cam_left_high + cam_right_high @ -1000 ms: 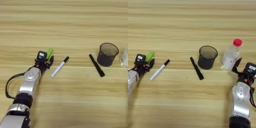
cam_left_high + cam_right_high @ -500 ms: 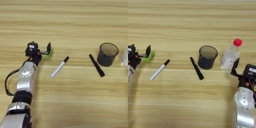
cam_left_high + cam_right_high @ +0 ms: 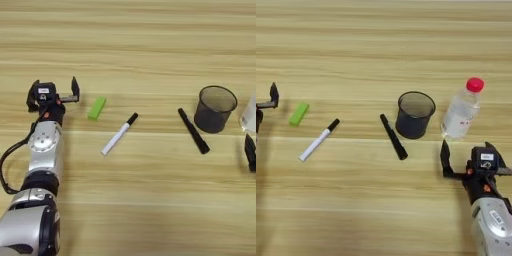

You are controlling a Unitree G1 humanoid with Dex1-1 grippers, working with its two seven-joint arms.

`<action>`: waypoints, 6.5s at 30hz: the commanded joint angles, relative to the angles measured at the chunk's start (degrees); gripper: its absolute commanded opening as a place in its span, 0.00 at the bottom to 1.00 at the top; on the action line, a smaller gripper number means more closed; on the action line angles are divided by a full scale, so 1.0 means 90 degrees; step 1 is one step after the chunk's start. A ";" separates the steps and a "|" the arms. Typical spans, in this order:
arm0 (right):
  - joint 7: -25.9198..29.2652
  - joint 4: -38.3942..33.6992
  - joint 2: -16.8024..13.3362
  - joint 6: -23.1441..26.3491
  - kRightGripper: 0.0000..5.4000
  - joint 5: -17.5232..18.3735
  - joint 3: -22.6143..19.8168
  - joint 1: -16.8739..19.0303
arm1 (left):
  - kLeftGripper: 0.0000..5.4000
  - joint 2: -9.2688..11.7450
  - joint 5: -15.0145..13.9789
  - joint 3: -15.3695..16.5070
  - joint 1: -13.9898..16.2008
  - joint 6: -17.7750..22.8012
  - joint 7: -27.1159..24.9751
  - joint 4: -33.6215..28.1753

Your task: Move the objects on the table

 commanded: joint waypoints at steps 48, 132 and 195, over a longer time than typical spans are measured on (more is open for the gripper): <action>0.0717 0.2112 0.0315 -0.0212 0.56 -0.0695 0.2116 -0.1078 | 1.00 -0.0040 0.0120 -0.0228 -0.0026 -0.0301 -0.0028 0.0124; -0.0219 0.1333 0.0559 -0.0337 0.99 -0.0548 0.1113 -0.1418 | 1.00 -0.0103 0.0179 -0.0290 0.0032 -0.0330 0.0084 -0.0010; 0.0566 0.3595 0.0688 -0.1070 0.86 -0.0388 0.1408 -0.2646 | 1.00 -0.0123 0.0176 -0.0279 0.0035 -0.0292 0.0125 -0.0030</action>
